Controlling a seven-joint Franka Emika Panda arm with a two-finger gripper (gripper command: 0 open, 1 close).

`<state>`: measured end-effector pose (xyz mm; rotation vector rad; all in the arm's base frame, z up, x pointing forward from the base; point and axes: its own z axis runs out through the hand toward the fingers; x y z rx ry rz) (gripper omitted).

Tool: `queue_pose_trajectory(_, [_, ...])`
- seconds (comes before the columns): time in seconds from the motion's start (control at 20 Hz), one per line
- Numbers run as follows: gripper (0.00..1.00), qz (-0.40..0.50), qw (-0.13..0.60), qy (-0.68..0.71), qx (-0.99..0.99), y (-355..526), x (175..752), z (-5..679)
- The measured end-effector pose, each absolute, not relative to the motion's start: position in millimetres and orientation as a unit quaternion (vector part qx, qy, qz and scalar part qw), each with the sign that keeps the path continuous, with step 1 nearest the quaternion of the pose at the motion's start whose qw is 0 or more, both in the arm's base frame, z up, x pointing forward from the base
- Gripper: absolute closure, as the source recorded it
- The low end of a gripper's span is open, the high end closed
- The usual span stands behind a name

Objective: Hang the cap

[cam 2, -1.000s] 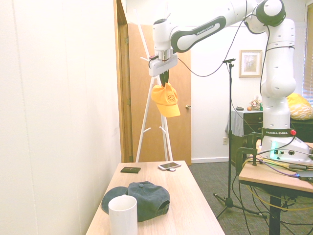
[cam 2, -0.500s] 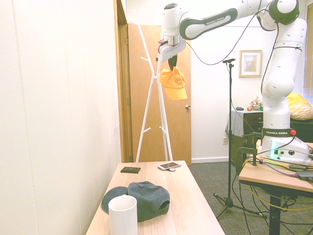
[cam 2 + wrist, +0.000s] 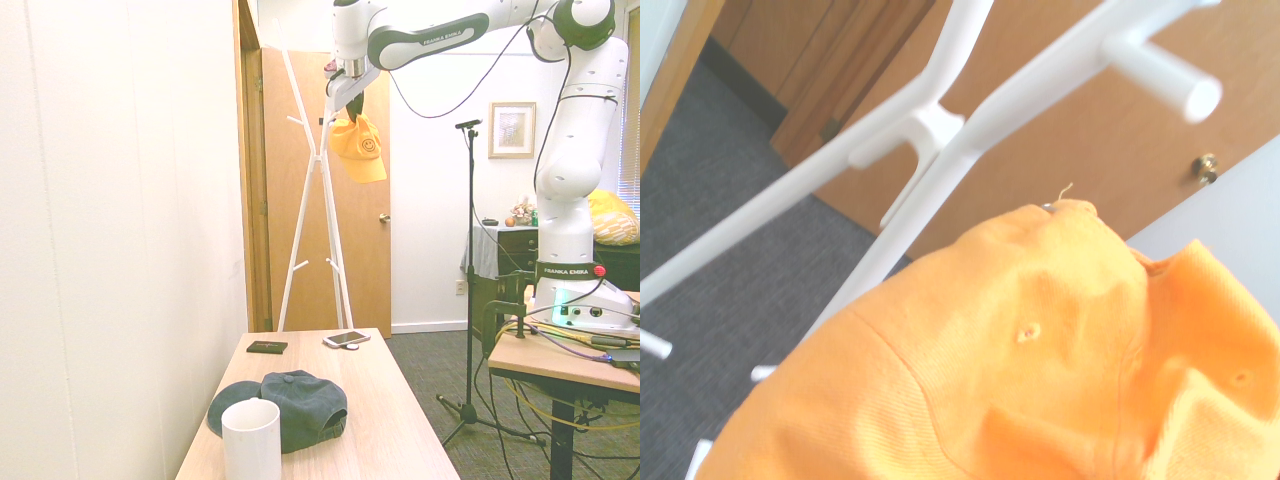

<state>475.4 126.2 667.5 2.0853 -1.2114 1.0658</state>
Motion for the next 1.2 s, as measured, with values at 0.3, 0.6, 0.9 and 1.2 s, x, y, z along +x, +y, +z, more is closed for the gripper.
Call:
queue_pose_trajectory(0.3, [1.00, 0.411, 0.258, -0.441, 0.755, 134.0, 492.4, 701.7])
queue_pose_trajectory(0.6, [1.00, 0.427, 0.258, -0.443, 0.745, 125.6, 517.4, 741.0])
queue_pose_trajectory(0.9, [1.00, 0.406, 0.257, -0.449, 0.754, 108.6, 556.8, 728.3])
queue_pose_trajectory(1.2, [1.00, 0.372, 0.250, -0.444, 0.776, 107.1, 585.0, 682.8])
